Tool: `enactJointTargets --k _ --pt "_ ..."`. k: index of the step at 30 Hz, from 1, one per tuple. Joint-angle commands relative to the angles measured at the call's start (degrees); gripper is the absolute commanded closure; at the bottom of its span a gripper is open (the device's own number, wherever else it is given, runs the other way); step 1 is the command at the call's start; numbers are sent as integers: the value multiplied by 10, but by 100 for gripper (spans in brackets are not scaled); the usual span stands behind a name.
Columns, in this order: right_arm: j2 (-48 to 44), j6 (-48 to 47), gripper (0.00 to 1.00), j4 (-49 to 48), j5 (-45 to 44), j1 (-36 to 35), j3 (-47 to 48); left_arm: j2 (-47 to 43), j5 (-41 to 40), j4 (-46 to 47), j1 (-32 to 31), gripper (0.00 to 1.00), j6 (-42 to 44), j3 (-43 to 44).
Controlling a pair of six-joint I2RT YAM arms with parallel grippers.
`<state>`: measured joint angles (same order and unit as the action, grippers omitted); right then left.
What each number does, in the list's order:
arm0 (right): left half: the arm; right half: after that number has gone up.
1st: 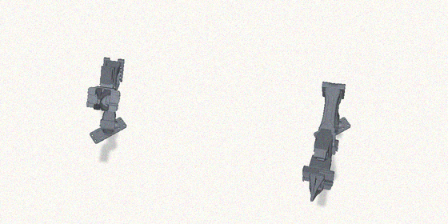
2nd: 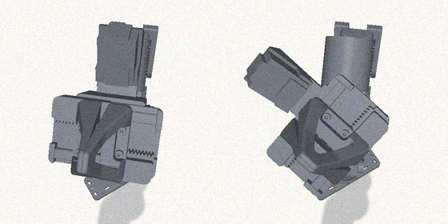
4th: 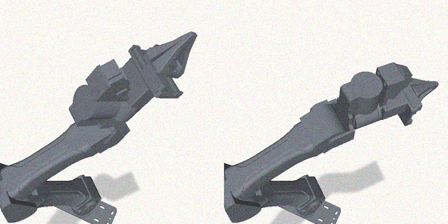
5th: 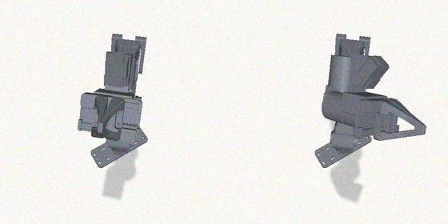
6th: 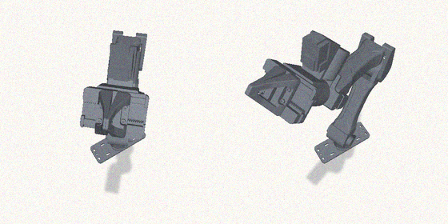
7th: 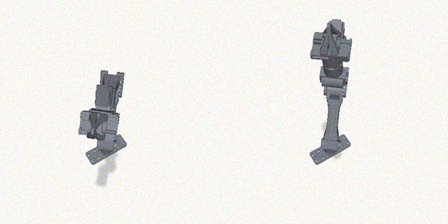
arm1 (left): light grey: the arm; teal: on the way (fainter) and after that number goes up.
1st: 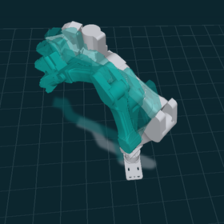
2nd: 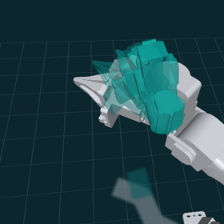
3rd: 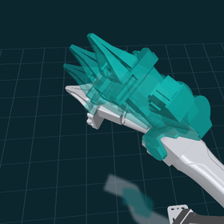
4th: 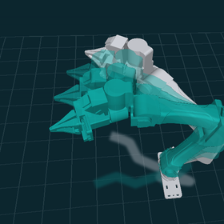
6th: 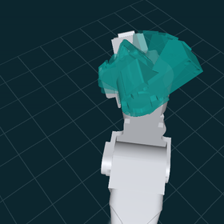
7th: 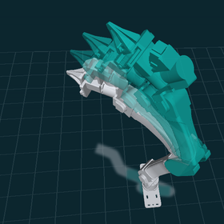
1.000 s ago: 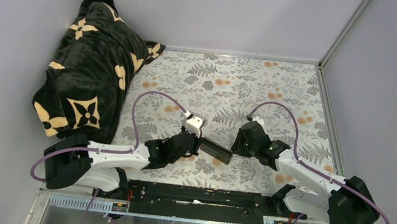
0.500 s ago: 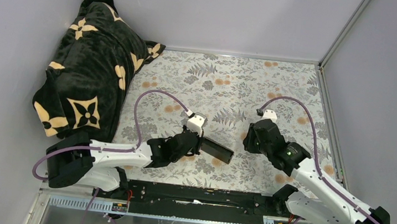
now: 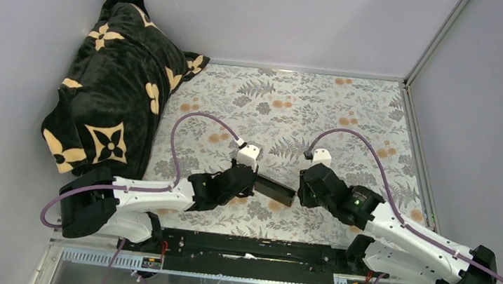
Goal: Fold the paper box
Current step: Close the paper box at the center of the board.
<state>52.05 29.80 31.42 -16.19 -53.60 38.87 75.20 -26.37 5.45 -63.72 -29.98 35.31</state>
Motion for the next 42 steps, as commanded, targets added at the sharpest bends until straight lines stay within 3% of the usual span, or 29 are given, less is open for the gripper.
enactJointTargets --k 1,8,26,42 --pt "-15 -4 70 -9 -57 -26 19 4 -12 -54 -4 94 -19 13" --pt "-31 -16 73 -36 -83 -46 1 13 -8 -72 -4 94 -19 28" --pt "30 -3 74 -35 -182 -111 2 41 -6 -114 -4 94 -20 71" --pt "49 -21 76 -67 -161 -112 -4 40 -5 -115 -4 94 -18 73"
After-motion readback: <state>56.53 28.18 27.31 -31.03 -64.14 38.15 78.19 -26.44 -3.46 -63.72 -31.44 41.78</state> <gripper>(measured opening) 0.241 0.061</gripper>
